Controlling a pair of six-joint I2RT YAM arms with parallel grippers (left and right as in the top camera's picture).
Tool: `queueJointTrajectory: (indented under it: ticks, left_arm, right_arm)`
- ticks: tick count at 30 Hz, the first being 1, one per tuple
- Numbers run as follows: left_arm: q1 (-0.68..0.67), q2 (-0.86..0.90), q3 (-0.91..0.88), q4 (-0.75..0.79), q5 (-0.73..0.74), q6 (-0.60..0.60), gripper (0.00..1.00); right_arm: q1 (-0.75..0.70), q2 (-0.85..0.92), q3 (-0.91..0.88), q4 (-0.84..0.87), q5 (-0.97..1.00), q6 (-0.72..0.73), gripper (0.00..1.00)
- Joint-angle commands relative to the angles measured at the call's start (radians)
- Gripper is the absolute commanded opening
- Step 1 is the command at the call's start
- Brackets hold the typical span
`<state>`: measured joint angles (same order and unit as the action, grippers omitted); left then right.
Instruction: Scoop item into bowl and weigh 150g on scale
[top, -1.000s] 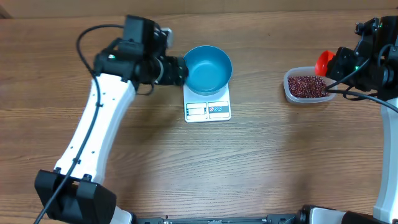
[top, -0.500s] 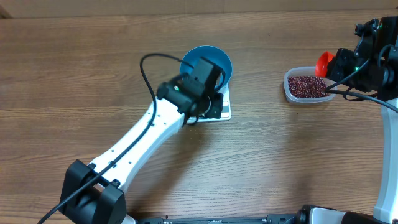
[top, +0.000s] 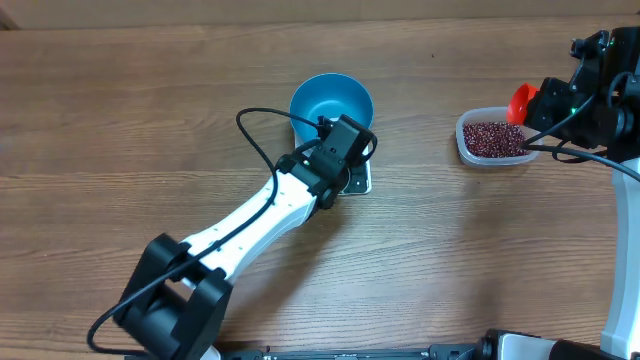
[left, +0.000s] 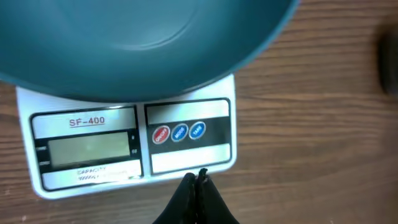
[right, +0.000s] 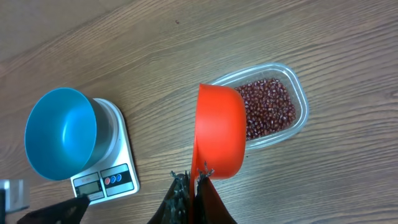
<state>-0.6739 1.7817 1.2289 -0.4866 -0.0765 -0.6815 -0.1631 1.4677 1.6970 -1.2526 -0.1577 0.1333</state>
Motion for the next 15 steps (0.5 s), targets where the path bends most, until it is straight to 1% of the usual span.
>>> queueJointTrajectory:
  ticks: [1, 5, 15]
  left_arm:
    - [-0.003, 0.051, -0.015, 0.020, -0.032, -0.029, 0.04]
    - [-0.001, 0.084, -0.015, 0.032, -0.049, -0.029, 0.04]
    - [0.000, 0.106, -0.015, 0.048, -0.153, -0.029, 0.04]
  right_arm:
    - [0.001, -0.011, 0.009, 0.000, 0.000, -0.004, 0.04]
    - [0.001, -0.011, 0.009, -0.002, 0.000, -0.005, 0.04]
    - [0.001, -0.011, 0.009, -0.010, 0.000, -0.005, 0.04]
